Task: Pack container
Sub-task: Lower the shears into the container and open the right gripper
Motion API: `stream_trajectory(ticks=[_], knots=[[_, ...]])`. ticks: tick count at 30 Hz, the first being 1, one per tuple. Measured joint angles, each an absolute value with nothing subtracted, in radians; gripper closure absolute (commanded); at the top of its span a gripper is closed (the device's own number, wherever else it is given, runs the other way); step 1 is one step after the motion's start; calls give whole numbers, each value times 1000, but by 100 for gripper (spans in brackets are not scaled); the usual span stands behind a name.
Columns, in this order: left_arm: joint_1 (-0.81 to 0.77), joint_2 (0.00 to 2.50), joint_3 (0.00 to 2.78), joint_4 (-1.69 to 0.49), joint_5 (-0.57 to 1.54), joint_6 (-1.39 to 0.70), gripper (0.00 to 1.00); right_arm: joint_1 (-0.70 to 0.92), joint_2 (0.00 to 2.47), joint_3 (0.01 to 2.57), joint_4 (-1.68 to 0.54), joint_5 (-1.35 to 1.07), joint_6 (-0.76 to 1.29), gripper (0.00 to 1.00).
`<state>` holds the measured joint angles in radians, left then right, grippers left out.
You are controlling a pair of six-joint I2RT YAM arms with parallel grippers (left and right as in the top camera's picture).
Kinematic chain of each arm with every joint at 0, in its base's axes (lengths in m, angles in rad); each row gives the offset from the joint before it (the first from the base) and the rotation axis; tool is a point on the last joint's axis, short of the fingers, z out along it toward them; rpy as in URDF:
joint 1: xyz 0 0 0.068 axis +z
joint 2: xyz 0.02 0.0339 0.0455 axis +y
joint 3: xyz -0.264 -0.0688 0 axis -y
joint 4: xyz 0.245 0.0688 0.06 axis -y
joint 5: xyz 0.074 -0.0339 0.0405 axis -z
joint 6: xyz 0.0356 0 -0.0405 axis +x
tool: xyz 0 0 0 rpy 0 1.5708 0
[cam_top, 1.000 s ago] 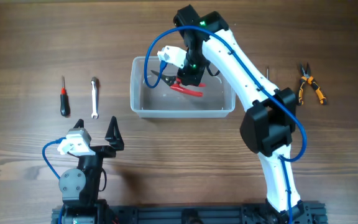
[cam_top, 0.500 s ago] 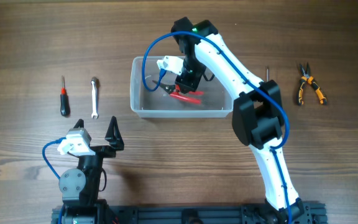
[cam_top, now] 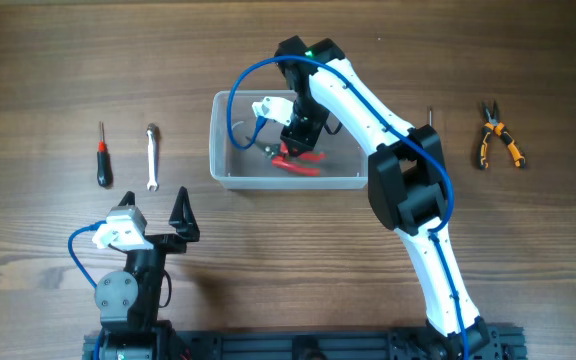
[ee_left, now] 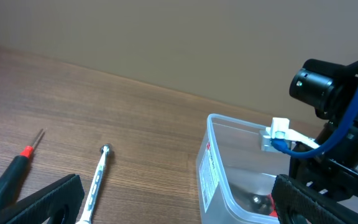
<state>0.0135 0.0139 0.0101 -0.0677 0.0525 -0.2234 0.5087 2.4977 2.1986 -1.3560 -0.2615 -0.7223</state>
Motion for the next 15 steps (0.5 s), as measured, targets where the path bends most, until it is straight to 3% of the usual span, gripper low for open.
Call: stream_trajectory(ticks=[6,9,12,13,15], knots=[[14,14,10,-68,52,-223,0,509,2498,2199,-1356,-262,-720,61],[14,14,10,-68,52,-223,0,509,2498,2201,-1371,-262,-706,39],[14,14,10,-68,52,-223,0,507,2498,2230,-1423,-250,-704,8],[14,14,10,-68,52,-223,0,507,2498,2250,-1439,-245,-702,1],[14,14,10,-68,52,-223,0,503,2495,2306,-1468,-234,-693,0]])
